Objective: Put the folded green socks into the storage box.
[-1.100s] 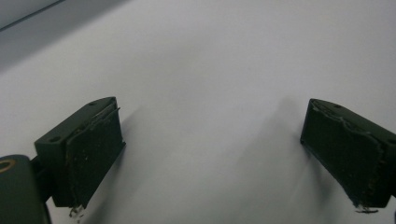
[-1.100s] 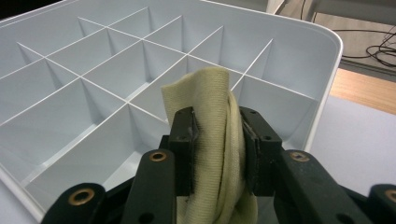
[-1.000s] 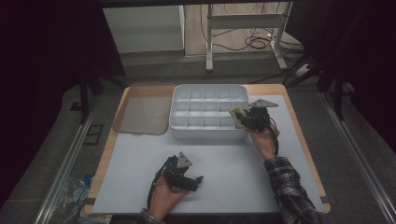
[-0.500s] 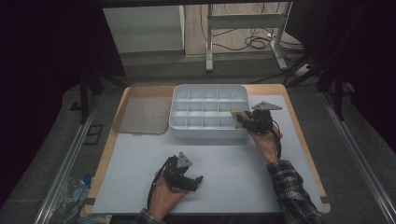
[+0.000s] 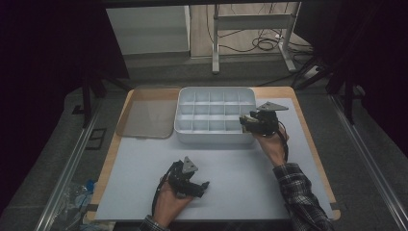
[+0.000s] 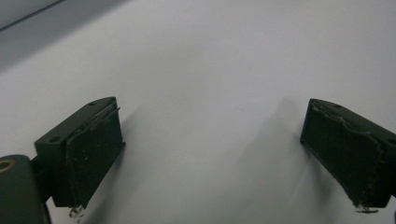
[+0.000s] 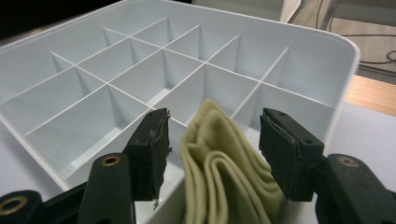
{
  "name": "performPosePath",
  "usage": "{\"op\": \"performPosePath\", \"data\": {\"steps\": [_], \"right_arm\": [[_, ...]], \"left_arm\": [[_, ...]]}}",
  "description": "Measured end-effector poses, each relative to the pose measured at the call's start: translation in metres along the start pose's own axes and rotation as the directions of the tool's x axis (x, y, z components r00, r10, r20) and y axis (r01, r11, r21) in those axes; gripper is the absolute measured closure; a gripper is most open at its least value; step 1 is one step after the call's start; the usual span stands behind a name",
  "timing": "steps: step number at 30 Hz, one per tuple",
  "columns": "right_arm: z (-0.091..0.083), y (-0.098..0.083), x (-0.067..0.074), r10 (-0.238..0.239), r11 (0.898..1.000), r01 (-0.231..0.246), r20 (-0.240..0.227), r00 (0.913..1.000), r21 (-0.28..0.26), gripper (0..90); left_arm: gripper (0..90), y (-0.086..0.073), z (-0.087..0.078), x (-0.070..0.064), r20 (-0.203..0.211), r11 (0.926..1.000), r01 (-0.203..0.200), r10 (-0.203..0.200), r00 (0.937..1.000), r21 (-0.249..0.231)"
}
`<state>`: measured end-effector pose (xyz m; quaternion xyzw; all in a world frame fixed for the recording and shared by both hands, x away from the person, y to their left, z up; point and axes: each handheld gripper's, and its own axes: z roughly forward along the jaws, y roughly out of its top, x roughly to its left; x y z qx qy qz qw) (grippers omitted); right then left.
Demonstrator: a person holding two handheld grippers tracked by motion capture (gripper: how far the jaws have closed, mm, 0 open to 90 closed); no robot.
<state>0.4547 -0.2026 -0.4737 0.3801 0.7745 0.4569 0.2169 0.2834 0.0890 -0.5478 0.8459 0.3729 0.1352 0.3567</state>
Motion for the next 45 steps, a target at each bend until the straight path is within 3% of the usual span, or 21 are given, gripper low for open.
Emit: {"op": "performPosePath", "data": {"steps": [1, 5, 7, 16, 23, 36, 45], "right_arm": [[0.002, 0.001, 0.001, -0.01, 1.0, 0.01, 0.011, 0.9999, 0.01, 45.0], [0.008, 0.0, 0.003, -0.013, 0.999, 0.012, 0.023, 0.9996, 0.049, 70.6], [0.008, -0.001, 0.003, -0.015, 0.998, 0.013, 0.023, 0.9996, 0.06, 76.7], [0.005, -0.009, -0.002, 0.011, 0.996, -0.012, 0.019, 0.9998, 0.083, 78.9], [0.003, -0.005, 0.0, -0.002, 0.997, 0.0, 0.026, 0.9997, 0.077, 68.8], [-0.006, 0.001, 0.003, -0.022, 0.998, 0.022, -0.005, 0.9997, 0.067, 47.1], [-0.011, 0.002, 0.008, -0.044, 0.997, 0.044, -0.014, 0.999, 0.068, 38.6]], "left_arm": [[5.4, 0.0, 0.0, 0.0, 0.0, 1.0, 0.0, 0.0, 1.0, 0.0], [5.4, 0.0, 0.0, 0.0, 0.0, 1.0, 0.0, 0.0, 1.0, 0.0], [5.4, 0.0, 0.0, 0.0, 0.0, 1.0, 0.0, 0.0, 1.0, 0.0], [5.4, 0.0, 0.0, 0.0, 0.0, 1.0, 0.0, 0.0, 1.0, 0.0], [5.4, 0.0, 0.0, 0.0, 0.0, 1.0, 0.0, 0.0, 1.0, 0.0], [5.4, 0.0, 0.0, 0.0, 0.0, 1.0, 0.0, 0.0, 1.0, 0.001], [5.4, 0.0, 0.0, 0.0, 0.0, 1.0, 0.0, 0.0, 1.0, 0.001]]}}
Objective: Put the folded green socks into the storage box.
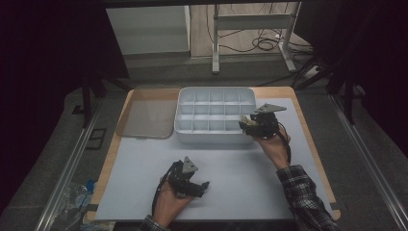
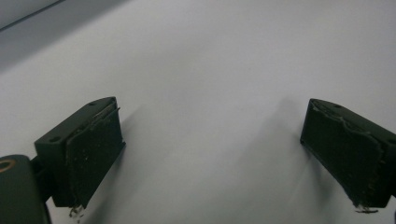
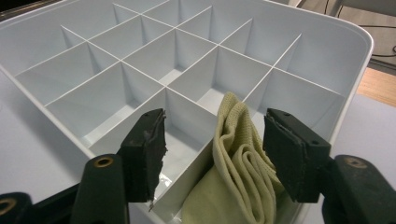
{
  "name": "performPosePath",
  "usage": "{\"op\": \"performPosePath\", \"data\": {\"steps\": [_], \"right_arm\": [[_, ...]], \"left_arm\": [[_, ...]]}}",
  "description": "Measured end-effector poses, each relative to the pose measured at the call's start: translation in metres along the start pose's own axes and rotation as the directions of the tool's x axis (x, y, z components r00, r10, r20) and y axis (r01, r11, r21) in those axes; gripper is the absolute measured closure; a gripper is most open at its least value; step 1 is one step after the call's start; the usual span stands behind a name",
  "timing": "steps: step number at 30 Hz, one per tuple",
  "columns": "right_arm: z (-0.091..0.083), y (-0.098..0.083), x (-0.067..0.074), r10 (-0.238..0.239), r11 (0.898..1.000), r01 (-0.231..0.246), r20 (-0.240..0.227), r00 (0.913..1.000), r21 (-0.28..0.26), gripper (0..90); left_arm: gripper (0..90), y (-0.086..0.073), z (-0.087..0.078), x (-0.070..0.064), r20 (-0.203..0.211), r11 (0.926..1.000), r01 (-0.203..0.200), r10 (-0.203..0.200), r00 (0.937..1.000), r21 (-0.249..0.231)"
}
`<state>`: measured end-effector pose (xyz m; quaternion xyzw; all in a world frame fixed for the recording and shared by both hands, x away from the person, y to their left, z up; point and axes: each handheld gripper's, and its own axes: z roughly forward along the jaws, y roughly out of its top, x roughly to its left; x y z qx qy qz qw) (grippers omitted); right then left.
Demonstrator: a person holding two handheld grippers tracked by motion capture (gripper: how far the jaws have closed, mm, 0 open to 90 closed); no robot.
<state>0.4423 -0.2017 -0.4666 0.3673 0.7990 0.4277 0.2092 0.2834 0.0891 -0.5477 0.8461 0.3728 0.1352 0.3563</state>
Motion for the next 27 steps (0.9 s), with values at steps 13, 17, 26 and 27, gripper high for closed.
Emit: {"op": "performPosePath", "data": {"steps": [13, 17, 26, 27], "right_arm": [[-0.01, 0.002, 0.006, -0.021, 1.0, 0.021, -0.01, 0.9997, 0.008, 33.7], [-0.013, 0.003, 0.008, -0.028, 1.0, 0.028, -0.012, 0.9995, 0.01, 32.4], [-0.019, 0.001, 0.012, -0.042, 0.999, 0.043, -0.014, 0.999, 0.02, 30.1], [-0.02, 0.001, 0.012, -0.044, 0.999, 0.044, -0.014, 0.9989, 0.022, 29.8]], "left_arm": [[5.4, 0.0, 0.0, 0.0, 0.001, 1.0, 0.002, -0.002, 1.0, -0.002], [5.4, 0.0, 0.0, 0.0, 0.001, 1.0, 0.002, -0.002, 1.0, -0.002], [5.4, 0.0, 0.0, 0.0, 0.001, 1.0, 0.002, -0.002, 1.0, -0.002], [5.4, 0.0, 0.0, 0.0, 0.001, 1.0, 0.002, -0.002, 1.0, -0.002]]}}
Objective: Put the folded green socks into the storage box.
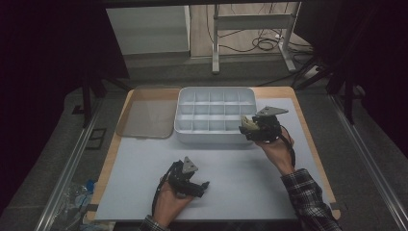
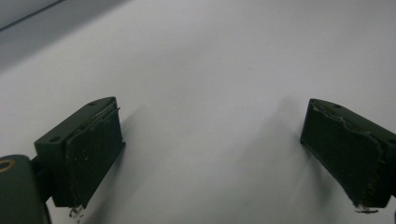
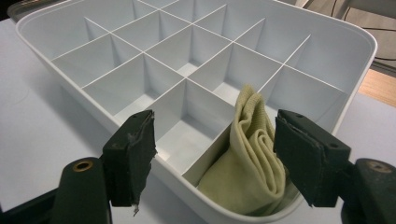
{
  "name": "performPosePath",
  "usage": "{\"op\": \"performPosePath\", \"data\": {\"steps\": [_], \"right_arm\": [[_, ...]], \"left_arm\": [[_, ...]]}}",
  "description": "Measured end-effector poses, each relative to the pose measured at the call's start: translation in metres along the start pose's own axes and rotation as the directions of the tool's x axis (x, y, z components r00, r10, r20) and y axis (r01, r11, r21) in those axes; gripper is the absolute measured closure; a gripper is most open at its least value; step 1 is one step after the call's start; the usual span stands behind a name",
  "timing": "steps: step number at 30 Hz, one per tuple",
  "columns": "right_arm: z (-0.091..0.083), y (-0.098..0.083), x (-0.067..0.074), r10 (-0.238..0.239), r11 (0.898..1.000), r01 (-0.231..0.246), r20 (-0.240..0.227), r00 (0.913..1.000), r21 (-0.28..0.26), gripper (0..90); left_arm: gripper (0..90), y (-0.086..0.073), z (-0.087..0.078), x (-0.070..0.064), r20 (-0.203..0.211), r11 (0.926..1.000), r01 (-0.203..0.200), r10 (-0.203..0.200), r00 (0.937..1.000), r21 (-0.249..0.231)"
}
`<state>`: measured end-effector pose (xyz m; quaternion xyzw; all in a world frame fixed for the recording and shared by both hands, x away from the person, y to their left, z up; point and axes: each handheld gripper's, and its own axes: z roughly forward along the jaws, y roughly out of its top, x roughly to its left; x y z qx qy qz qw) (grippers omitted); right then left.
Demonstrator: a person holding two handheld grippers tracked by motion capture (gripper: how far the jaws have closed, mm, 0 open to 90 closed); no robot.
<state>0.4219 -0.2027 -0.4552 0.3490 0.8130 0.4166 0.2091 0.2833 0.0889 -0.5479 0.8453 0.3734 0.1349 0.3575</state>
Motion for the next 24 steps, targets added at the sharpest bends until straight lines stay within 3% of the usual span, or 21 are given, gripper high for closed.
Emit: {"op": "performPosePath", "data": {"steps": [24], "right_arm": [[-0.02, -0.01, 0.021, -0.03, 0.999, 0.03, -0.042, 0.9987, 0.015, 25.7]], "left_arm": [[5.4, 0.0, 0.0, 0.0, -0.001, 1.0, -0.004, 0.004, 1.0, -0.001]]}}
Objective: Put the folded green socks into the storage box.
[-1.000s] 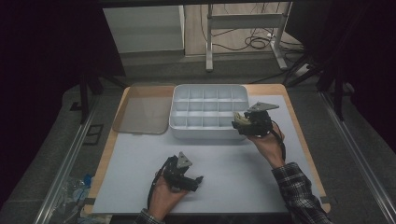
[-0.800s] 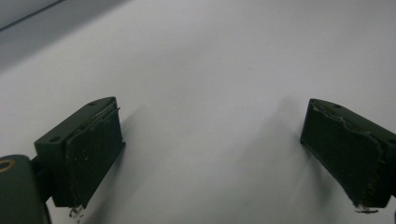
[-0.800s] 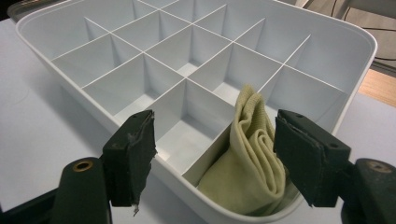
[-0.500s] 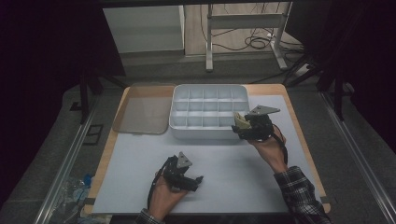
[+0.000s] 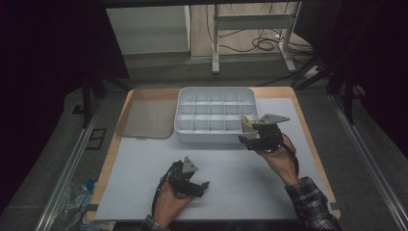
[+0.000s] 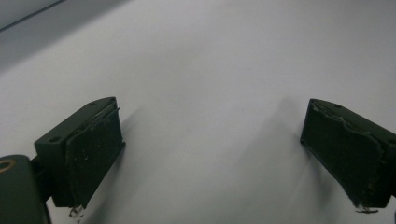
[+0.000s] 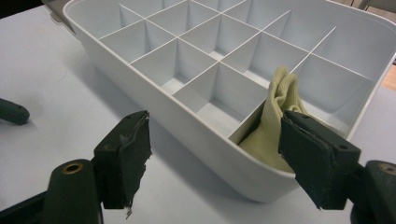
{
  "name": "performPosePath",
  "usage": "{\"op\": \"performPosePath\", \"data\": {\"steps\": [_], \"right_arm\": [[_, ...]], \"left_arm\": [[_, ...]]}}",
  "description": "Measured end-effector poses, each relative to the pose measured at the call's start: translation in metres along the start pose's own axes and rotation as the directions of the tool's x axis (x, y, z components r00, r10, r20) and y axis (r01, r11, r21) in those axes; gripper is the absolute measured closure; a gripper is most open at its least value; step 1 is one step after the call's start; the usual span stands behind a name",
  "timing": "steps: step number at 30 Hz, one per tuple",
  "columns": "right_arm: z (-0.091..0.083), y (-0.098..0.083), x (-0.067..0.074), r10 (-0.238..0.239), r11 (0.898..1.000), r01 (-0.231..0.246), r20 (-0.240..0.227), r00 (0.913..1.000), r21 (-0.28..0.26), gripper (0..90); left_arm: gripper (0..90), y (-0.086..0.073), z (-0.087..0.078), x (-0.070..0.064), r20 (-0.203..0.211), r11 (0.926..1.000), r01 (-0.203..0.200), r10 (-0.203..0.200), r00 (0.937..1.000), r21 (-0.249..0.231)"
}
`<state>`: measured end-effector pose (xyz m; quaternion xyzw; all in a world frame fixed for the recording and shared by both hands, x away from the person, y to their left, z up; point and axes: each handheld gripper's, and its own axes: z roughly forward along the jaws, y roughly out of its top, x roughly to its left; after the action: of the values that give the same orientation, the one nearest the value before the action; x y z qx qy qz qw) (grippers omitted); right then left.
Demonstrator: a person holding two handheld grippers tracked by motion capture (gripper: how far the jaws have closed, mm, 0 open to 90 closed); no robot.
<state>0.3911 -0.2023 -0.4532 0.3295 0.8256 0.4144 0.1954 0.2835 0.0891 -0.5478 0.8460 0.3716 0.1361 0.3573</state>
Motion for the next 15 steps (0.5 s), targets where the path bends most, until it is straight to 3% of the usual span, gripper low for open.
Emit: {"op": "performPosePath", "data": {"steps": [15], "right_arm": [[-0.016, -0.016, 0.014, -0.014, 1.0, 0.014, -0.021, 0.9997, 0.013, 24.0]], "left_arm": [[5.4, 0.0, 0.0, 0.0, -0.002, 1.0, 0.004, -0.004, 1.0, -0.002]]}}
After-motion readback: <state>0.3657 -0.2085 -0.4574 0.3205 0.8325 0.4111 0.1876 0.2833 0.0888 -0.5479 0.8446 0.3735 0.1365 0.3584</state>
